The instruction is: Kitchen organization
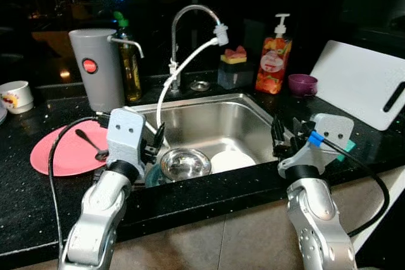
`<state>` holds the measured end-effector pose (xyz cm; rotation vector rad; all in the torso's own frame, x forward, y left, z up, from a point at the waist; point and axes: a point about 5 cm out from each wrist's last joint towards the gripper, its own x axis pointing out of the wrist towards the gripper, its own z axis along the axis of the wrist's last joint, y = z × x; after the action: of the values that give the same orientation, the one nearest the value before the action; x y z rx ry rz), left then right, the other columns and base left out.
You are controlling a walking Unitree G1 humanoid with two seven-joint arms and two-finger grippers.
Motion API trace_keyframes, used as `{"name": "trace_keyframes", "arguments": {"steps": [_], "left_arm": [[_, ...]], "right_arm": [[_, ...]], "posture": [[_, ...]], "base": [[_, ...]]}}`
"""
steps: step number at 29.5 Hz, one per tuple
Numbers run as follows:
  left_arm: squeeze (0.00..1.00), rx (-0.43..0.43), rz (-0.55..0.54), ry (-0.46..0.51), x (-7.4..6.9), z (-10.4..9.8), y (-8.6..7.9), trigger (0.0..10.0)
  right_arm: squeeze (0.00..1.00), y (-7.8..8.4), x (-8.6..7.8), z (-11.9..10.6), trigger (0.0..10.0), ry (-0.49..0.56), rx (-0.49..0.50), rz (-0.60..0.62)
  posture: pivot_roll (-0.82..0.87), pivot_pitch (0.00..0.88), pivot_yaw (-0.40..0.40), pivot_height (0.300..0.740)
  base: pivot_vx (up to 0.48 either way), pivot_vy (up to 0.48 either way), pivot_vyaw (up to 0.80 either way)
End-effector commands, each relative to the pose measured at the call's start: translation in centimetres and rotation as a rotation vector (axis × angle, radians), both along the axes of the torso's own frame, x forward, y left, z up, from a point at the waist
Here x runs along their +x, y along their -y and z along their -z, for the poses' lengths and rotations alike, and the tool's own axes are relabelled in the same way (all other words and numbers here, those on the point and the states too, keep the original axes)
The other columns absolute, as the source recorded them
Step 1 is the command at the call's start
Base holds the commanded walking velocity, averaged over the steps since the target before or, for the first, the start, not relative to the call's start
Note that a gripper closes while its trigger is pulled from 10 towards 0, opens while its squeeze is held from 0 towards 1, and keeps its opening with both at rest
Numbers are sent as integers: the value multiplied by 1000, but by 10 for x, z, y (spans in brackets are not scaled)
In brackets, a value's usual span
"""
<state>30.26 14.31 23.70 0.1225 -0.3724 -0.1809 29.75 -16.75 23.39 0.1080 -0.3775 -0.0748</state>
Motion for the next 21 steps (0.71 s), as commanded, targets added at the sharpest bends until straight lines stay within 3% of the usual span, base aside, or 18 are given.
{"name": "trace_keyframes", "arguments": {"steps": [1,4,11,21], "left_arm": [[0,29,4,-27,2,3,0,10000],[0,19,-4,-40,1,5,0,10000],[0,25,-13,-50,-6,11,-1,10000],[0,21,-18,-29,3,4,2,10000]], "right_arm": [[0,0,5,0,10000,-6,0,-2],[0,-5,8,-1,10000,-1,9,-14],[0,-33,10,11,10000,-47,19,-116],[0,-28,8,11,10000,-49,15,-92]], "posture": [[42,7,8,740],[61,11,-1,740],[97,8,-30,740],[64,14,-21,740]], "base": [[0,0,0],[0,0,0],[0,0,0],[0,0,0]]}}
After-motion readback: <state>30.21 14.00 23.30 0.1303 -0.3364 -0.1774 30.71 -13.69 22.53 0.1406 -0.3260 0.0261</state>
